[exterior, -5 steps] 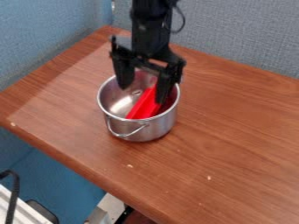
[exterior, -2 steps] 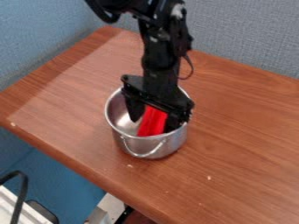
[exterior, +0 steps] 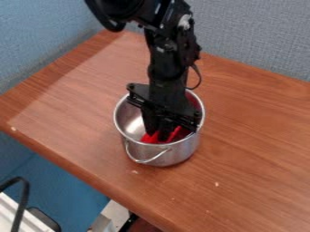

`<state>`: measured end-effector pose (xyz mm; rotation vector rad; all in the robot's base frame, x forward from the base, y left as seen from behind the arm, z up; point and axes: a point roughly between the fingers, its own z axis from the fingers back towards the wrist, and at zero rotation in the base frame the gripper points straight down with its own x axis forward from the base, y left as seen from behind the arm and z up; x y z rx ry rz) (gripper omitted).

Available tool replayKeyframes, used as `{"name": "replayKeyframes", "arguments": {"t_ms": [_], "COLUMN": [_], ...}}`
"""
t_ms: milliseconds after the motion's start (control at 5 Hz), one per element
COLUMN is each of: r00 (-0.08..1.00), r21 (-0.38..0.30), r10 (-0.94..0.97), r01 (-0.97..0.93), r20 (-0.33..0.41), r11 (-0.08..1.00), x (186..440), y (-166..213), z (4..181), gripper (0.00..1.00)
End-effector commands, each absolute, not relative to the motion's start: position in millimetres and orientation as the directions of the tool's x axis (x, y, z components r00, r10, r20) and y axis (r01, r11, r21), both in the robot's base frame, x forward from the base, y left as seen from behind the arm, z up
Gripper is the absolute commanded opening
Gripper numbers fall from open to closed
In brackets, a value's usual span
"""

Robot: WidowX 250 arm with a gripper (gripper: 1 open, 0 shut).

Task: Move the red object from the metal pot to the table

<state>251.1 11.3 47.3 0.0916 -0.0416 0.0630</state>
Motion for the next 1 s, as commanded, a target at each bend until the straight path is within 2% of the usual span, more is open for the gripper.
{"name": "replayKeyframes", "arguments": {"t_ms": [0,400,800], "r00": [0.995,0.98,0.977], "r21": [0.085,0.062,-0.008], "r10": [0.093,0.186,0.161], "r01": [-0.097,-0.191,-0.161], "r20": [0.048,0.069,0.138], "r11": [0.992,0.98,0.987], "x": [248.5,254.0,258.9], "y": [19.5,30.8,18.7], "z": [47.8,77.1,99.1], "gripper": [0.0,0.0,0.0]}}
